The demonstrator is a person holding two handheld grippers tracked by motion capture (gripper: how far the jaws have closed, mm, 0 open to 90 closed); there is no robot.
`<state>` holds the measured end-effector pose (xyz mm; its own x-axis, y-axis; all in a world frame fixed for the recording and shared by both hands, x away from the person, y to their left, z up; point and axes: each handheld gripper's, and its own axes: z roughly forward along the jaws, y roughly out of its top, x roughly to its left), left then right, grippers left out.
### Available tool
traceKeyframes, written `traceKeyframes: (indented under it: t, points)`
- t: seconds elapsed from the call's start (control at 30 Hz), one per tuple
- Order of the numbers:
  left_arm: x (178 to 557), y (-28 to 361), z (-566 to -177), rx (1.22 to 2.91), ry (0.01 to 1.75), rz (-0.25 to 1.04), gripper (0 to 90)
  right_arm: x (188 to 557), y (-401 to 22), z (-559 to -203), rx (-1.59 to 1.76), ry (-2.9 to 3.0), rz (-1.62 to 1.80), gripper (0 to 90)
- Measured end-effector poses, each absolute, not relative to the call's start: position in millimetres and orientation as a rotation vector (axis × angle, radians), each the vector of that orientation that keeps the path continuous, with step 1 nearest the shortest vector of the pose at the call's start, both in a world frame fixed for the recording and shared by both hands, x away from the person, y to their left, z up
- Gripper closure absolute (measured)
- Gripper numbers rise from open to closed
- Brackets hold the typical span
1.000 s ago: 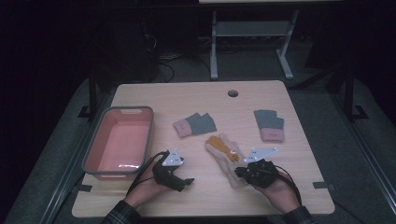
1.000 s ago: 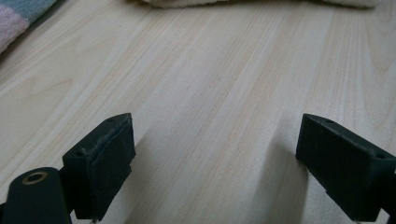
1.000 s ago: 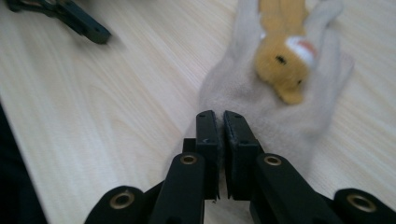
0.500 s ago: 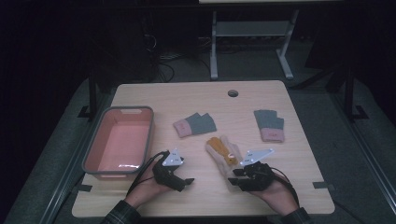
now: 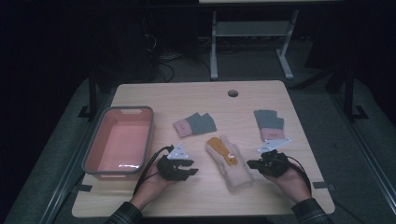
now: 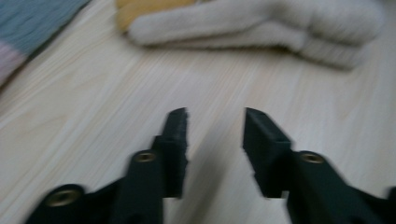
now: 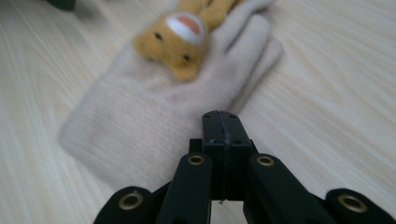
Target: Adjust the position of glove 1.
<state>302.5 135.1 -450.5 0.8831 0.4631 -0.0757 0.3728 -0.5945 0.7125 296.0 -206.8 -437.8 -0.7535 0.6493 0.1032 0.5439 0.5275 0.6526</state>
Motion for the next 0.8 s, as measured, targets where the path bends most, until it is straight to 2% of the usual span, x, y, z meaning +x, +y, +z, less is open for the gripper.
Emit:
traceKeyframes:
  t: [0.03,0.1,0.13,0.47,0.8]
  points:
    - [303,129,-450,2.275,0.584,0.126,70.0,297,-208,-440,1.025,2.617,1.029,90.0]
    - [303,118,-451,2.305,0.549,0.107,87.3,301,-210,-447,1.033,2.641,1.015,90.0]
    - [303,113,-452,2.312,0.544,0.103,89.4,302,-211,-450,1.033,2.658,1.013,90.0]
    - [322,75,-457,2.335,0.604,0.059,89.4,303,-200,-457,0.985,2.729,1.031,90.0]
    - [327,79,-459,2.357,0.614,0.042,89.4,296,-179,-456,0.905,2.775,1.086,90.0]
